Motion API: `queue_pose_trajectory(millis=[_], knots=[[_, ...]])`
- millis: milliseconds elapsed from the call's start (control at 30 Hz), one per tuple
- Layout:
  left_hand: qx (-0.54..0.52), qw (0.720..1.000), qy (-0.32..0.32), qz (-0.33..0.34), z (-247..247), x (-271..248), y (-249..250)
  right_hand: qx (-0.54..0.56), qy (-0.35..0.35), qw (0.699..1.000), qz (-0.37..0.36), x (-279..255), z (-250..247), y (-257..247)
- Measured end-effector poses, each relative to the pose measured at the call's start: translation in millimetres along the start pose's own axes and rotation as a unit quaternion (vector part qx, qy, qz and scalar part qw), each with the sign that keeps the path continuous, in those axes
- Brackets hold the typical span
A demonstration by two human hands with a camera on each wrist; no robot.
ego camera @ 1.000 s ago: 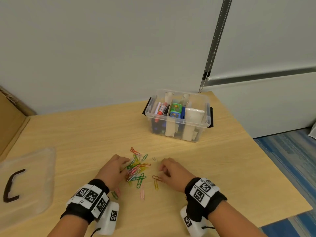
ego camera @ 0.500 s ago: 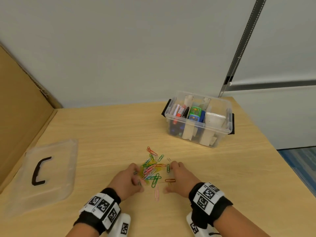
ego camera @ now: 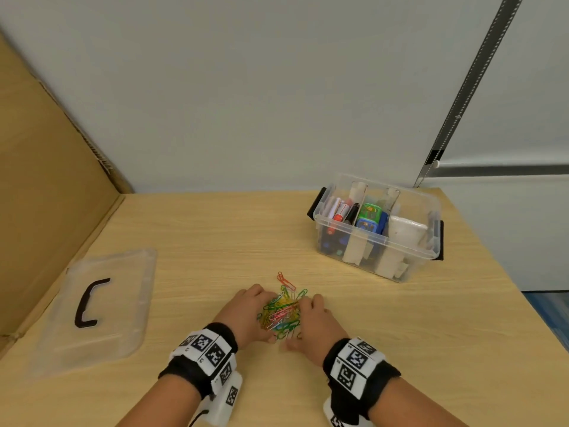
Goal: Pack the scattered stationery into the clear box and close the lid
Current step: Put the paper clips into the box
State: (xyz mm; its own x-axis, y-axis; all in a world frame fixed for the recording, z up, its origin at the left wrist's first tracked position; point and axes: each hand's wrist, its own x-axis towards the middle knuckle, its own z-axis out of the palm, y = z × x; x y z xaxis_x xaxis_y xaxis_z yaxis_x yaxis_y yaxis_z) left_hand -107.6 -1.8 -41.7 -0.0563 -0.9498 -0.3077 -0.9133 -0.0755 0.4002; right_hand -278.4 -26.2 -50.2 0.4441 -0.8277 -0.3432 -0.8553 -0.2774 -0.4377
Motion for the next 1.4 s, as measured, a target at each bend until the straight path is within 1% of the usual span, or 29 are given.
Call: queue_pose_trajectory(millis=[133,300,400,533,633,700,767,867,967,1067,1167,1267,1333,1400], knots=[[0.004,1.000,0.027,0.003,1,5,8,-0.015,0.033,0.999,-0.016,19,-6,1],[0.041,0.997,0.062,0.005,3,3,11,-0.034,0.030,0.999,-0.018,26,-6,4],[0.078,0.995,0.064,0.007,2,3,15,-0.036,0.032,0.999,-0.020,27,-5,3],[0.100,0.994,0.051,0.002,3,5,15,0.010,0.020,0.999,-0.030,30,-8,3],[0.102,0.993,0.053,0.002,5,5,14,0.031,0.035,0.998,-0.042,33,-10,4],[0.095,0.994,0.060,0.004,3,4,14,0.061,0.045,0.996,-0.044,35,-10,6],[0.074,0.995,0.068,-0.001,2,2,11,0.109,0.040,0.993,-0.034,34,-12,9],[0.016,0.996,0.082,-0.009,0,-3,4,0.183,0.035,0.982,-0.012,32,-14,20],[-0.044,0.993,0.110,-0.004,-6,-9,2,0.225,0.042,0.973,-0.012,24,-21,26],[-0.101,0.983,0.154,0.011,-17,-14,7,0.277,0.054,0.959,-0.016,12,-42,28],[-0.149,0.968,0.198,0.031,-29,-15,12,0.315,0.083,0.945,-0.035,-5,-76,25],[-0.159,0.961,0.220,0.051,-42,-17,20,0.322,0.142,0.934,-0.054,-21,-120,29],[-0.161,0.957,0.234,0.059,-47,-17,25,0.348,0.181,0.918,-0.054,-27,-149,40],[-0.163,0.955,0.242,0.062,-50,-16,28,0.350,0.222,0.909,-0.045,-31,-177,54]])
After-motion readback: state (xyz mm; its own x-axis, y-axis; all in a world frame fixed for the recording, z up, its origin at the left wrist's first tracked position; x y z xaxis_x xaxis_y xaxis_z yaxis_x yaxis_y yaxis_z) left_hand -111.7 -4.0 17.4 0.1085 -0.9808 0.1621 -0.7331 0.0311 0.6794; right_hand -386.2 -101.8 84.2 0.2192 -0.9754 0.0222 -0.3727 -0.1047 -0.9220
